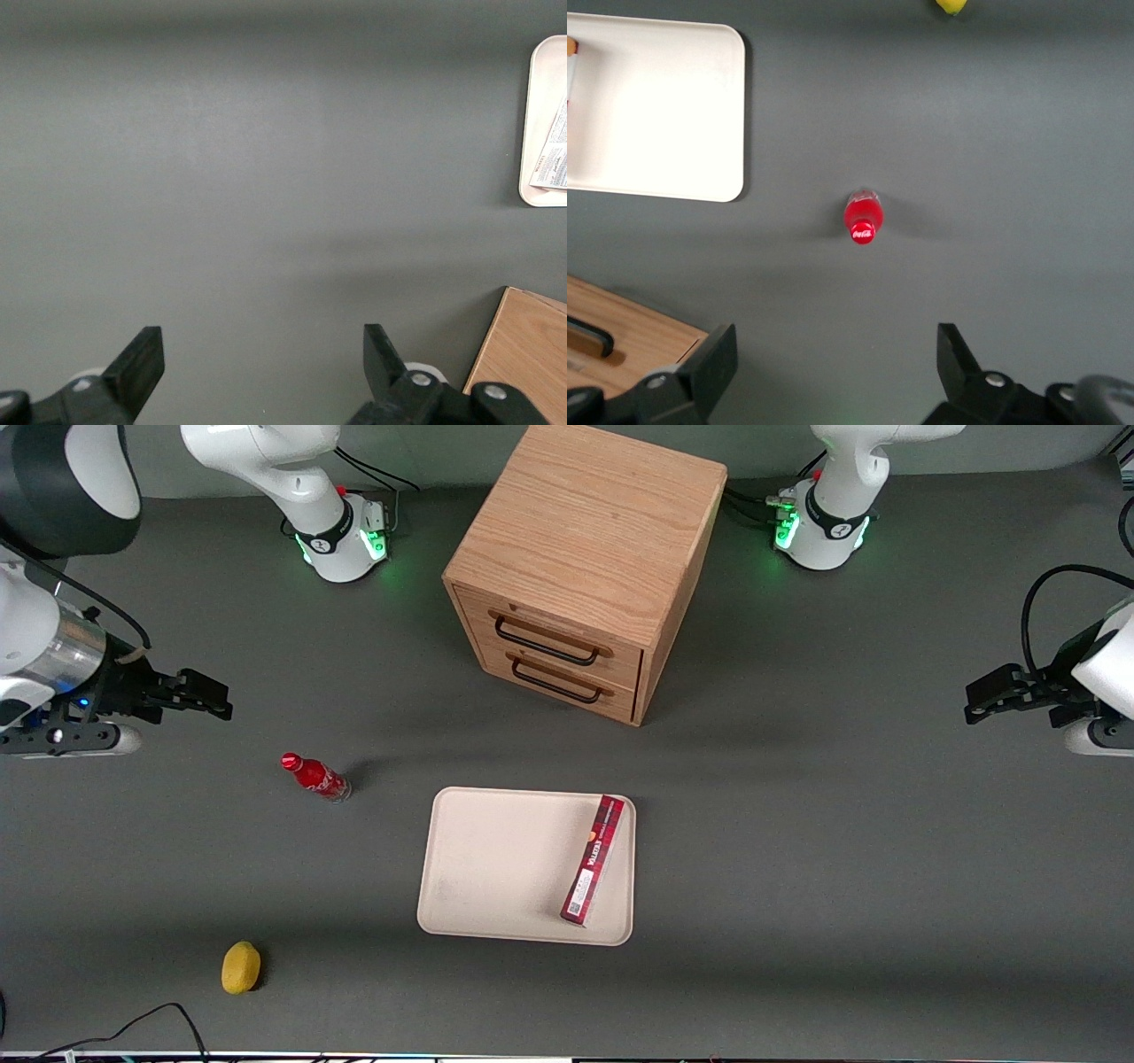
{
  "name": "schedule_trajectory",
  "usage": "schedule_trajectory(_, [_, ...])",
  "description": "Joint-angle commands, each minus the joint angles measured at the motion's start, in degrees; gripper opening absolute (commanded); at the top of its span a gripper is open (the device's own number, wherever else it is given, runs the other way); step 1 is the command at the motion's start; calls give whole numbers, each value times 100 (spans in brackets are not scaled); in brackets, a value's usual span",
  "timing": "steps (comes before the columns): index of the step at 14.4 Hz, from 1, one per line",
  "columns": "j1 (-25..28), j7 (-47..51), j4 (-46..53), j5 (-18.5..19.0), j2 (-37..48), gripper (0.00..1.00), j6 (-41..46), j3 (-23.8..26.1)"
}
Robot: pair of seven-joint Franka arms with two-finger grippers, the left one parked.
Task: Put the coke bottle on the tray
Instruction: 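Move the open right gripper toward the red Coca-Cola bottle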
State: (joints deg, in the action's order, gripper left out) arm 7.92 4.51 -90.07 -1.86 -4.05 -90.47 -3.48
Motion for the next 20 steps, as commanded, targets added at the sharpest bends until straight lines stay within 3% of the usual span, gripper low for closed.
schedule_trajectory(1, [-158,-91,358,-130,-122,100,310,67])
schedule_trajectory(8, [-141,-47,596,-121,-455,100,328,76])
schedule_trajectory(13, [-220,-670,35,-51,-693,100,5,76])
schedule_trajectory(18, [-264,-820,-2589,-42,324,100,-2127,76])
schedule_trajectory(20, [-273,-935,-3199,-42,458,100,-2868,76])
